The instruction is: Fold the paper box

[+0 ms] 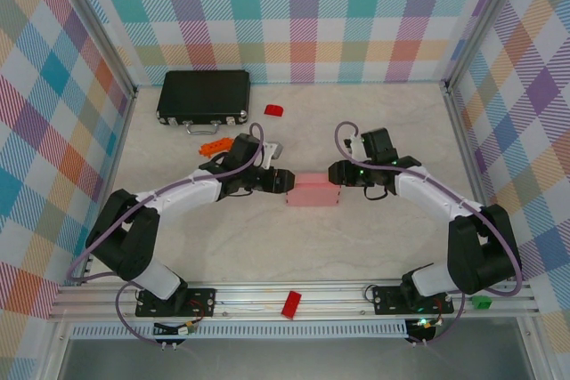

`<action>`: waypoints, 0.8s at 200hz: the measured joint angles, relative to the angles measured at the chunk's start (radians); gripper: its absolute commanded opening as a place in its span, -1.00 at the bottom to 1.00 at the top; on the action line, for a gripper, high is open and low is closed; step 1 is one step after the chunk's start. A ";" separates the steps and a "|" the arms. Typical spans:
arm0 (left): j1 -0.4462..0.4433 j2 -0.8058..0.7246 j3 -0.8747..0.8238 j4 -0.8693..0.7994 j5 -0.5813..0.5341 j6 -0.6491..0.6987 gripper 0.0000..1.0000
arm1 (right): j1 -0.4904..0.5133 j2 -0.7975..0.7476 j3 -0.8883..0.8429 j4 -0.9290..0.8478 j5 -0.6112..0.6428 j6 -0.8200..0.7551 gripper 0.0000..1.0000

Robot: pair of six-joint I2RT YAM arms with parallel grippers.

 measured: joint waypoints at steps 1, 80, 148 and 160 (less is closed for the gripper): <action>0.000 0.000 0.000 0.000 0.001 -0.001 0.11 | 0.000 -0.001 -0.001 0.000 0.000 0.000 -0.09; -0.008 0.018 0.000 -0.021 0.028 0.022 -0.21 | 0.018 -0.031 -0.053 0.040 0.007 -0.021 -0.11; -0.009 0.014 -0.009 -0.012 0.019 0.027 -0.01 | 0.027 -0.058 -0.087 0.079 0.026 -0.022 -0.10; -0.010 0.006 -0.017 -0.009 0.010 0.022 0.11 | 0.029 -0.058 -0.087 0.078 0.028 -0.022 -0.10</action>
